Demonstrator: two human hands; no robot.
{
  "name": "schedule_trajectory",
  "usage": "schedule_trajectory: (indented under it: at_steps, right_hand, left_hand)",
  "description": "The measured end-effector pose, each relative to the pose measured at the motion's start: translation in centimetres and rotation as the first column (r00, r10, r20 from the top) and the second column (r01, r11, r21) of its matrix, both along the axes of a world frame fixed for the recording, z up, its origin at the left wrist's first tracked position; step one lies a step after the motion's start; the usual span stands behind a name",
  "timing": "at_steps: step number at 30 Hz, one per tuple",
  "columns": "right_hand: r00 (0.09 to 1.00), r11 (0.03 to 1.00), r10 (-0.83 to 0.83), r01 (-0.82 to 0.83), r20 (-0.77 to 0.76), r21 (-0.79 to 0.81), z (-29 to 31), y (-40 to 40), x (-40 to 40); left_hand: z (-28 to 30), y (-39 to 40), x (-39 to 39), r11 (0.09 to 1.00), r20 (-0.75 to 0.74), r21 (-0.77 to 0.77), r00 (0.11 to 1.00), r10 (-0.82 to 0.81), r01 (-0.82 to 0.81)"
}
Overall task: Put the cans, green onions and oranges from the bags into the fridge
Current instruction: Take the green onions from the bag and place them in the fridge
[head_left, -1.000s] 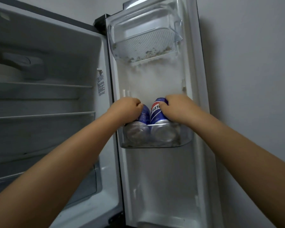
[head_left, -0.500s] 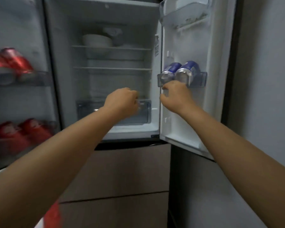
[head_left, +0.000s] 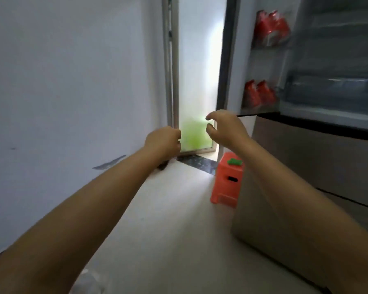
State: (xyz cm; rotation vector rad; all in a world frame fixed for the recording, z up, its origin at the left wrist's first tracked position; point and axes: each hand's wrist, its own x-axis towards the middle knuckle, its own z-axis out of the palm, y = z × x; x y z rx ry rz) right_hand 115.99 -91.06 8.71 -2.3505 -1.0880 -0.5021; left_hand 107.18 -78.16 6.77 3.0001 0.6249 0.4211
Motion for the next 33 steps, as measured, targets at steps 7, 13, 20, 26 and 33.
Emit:
schedule_trajectory:
  at_steps: [7, 13, 20, 26, 33]
  right_hand:
    - [0.957, 0.969, 0.242, -0.248, -0.16, -0.015, -8.5, 16.9, -18.1]
    - [0.9, 0.924, 0.307, -0.359, -0.309, -0.128, -15.7, 26.2, -27.2]
    - [0.804, 0.904, 0.188, -0.366, -0.564, -0.219, -26.8, 36.3, -28.5]
    - [0.7, 0.881, 0.009, -0.344, -0.714, -0.326, -34.5, 47.6, -27.7]
    - [0.537, 0.827, -0.269, -0.296, -0.799, -0.478, -43.7, 54.9, -30.9]
  left_hand:
    - [-7.7, 14.6, -21.4, 0.983, -0.109, -0.059, 0.98, 0.166, -0.173]
    - [-15.2, 24.6, -31.9, 0.953, -0.22, -0.106, 0.941, 0.256, -0.284]
    - [-24.4, 36.8, -35.3, 0.922, -0.401, -0.152, 0.875, 0.273, -0.357]
    - [-29.8, 48.6, -34.0, 0.907, -0.556, -0.21, 0.808, 0.196, -0.365]
    - [-39.4, 58.3, -34.0, 0.931, -0.662, -0.277, 0.749, -0.005, -0.239]
